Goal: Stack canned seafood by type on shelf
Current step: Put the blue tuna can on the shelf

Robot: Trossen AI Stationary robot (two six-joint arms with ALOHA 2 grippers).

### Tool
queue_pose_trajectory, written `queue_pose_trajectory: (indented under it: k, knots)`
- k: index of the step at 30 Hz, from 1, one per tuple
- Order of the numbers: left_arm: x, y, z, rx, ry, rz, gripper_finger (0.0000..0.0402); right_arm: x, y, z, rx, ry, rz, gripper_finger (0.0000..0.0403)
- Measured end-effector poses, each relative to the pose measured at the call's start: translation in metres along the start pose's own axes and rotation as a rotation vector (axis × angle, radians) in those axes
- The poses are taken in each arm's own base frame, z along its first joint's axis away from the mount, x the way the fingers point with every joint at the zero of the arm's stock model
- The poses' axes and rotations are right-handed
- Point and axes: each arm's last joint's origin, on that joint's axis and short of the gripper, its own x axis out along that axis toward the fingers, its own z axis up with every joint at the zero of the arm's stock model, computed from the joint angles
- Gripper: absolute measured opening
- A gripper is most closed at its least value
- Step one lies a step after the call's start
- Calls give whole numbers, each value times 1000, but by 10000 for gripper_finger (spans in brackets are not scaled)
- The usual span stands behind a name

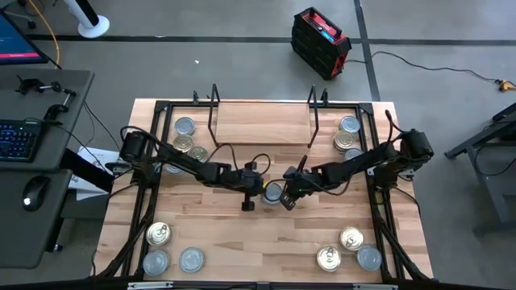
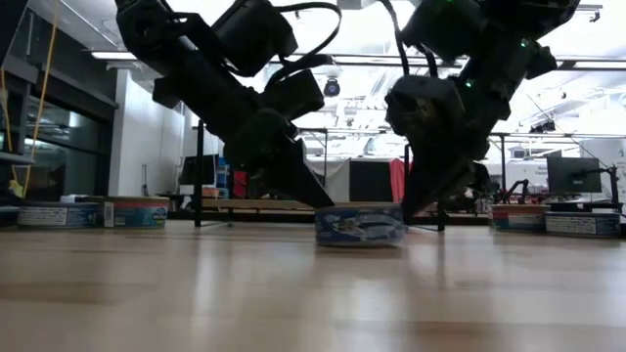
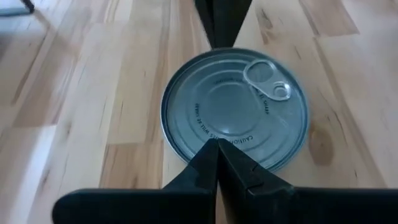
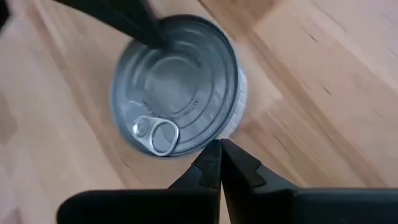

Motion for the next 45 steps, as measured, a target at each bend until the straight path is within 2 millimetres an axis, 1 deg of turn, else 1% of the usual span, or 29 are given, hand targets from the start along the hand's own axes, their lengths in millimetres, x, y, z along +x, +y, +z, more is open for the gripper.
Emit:
queue_pose_trajectory:
  k: [3, 6, 8, 10, 12, 16, 18, 21, 24, 26, 28, 30, 32, 34, 37, 39, 41, 43, 45]
  knots:
    - [0, 0, -4, -5, 44, 8, 0, -3, 11, 8, -10, -28, 43, 0]
    - [-2, 2, -6, -10, 75, 19, 0, -11, 28, 25, -28, -116, 102, 0]
    - [0, 0, -14, -13, 120, 17, 1, -15, 34, 33, -53, -144, 107, 0]
    - [-1, -1, -11, -21, 113, -2, 0, -19, 40, 39, -72, -163, 112, 0]
    - [-1, -1, -14, -20, 127, -4, 0, -24, 46, 46, -85, -181, 125, 0]
    - [-2, -2, -14, -14, 138, 1, 0, -27, 46, 52, -126, -179, 91, 0]
    - [-4, -1, -14, -11, 151, 3, 0, -32, 47, 59, -141, -196, 92, 0]
    - [-16, 5, -15, -10, 226, 31, 0, -46, 52, 72, -154, -210, 109, 0]
    - [-36, 16, -16, -19, 303, 80, 0, -57, 58, 81, -125, -187, 161, 0]
    - [-52, 24, -15, -38, 283, 100, 0, -62, 64, 86, -78, -157, 232, 1]
    - [-70, 31, -17, -91, 230, 116, 0, -68, 77, 89, -48, -139, 312, 8]
    - [-87, 37, -23, -163, 178, 134, 0, -75, 88, 90, -65, -124, 350, 26]
    - [-104, 41, -26, -238, 109, 146, 0, -81, 97, 91, -86, -106, 355, 58]
    - [-119, 42, -30, -291, 62, 150, 0, -88, 106, 93, -103, -97, 354, 98]
    - [-136, 41, -33, -325, 7, 138, 0, -89, 114, 91, -142, -49, 279, 167]
    - [-144, 40, -31, -337, -40, 130, 0, -81, 111, 85, -138, 32, 143, 208]
    - [-149, 40, -30, -339, -62, 126, 0, -68, 110, 83, -76, 87, 25, 237]
    - [-150, 40, -28, -341, -85, 123, 0, -55, 108, 82, 1, 128, -62, 249]
    - [-151, 40, -28, -339, -85, 123, 0, -41, 111, 85, 57, 131, -104, 252]
